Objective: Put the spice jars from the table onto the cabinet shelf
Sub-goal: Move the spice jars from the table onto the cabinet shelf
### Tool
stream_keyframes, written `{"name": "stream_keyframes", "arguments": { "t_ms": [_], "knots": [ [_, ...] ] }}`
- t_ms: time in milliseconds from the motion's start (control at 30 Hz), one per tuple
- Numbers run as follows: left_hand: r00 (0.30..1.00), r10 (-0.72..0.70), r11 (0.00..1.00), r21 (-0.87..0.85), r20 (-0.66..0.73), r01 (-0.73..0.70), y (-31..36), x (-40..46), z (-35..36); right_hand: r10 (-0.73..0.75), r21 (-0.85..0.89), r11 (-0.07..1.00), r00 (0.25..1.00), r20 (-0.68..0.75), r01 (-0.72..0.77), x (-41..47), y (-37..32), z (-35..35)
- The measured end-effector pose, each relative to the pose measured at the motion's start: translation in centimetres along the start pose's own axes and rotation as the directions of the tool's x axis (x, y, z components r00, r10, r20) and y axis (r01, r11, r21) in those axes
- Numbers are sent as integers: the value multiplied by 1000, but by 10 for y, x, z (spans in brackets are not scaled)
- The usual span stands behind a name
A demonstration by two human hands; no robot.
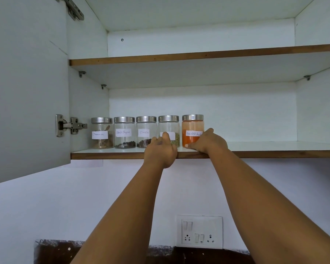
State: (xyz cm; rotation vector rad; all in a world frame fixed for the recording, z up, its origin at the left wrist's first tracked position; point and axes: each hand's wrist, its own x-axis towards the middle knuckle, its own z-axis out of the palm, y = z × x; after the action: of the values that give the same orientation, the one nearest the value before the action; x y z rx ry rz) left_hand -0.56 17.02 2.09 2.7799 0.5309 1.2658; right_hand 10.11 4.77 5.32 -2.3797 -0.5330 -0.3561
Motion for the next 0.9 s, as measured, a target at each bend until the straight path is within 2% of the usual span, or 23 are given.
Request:
{"name": "stream_keyframes", "arguments": {
  "t_ms": [100,300,433,500,567,633,700,800,900],
  "knots": [
    [1000,9,1000,-10,-4,-9,-1,-1,1,-19,-60,998,996,-86,14,-11,5,4],
    [943,250,968,32,-219,-249,-11,-27,12,-148,-289,953,973,-176,92,-49,26,-1],
    [943,200,979,20,-266,-202,-7,-67,20,-275,-277,936,943,-190,217,-86,51,8],
    [960,116,985,-98,-256,-145,7,-94,26,-291,-258,936,937,-191,238,-113,64,24],
    [980,50,958,-267,-195,-102,25,-135,45,-244,-210,955,956,-161,208,-144,79,47],
    [996,27,915,-399,-91,-61,42,-188,70,-121,-118,987,986,-111,108,-179,99,75],
    [995,-21,886,-460,98,64,51,-243,98,-5,-114,994,998,-65,-3,-222,135,107],
    [939,-123,847,-459,322,269,43,-306,123,86,-177,980,996,-9,-86,-278,200,140],
    [831,-149,810,-416,536,414,30,-377,145,260,-285,932,961,93,-224,-343,270,165]
  ]
}}
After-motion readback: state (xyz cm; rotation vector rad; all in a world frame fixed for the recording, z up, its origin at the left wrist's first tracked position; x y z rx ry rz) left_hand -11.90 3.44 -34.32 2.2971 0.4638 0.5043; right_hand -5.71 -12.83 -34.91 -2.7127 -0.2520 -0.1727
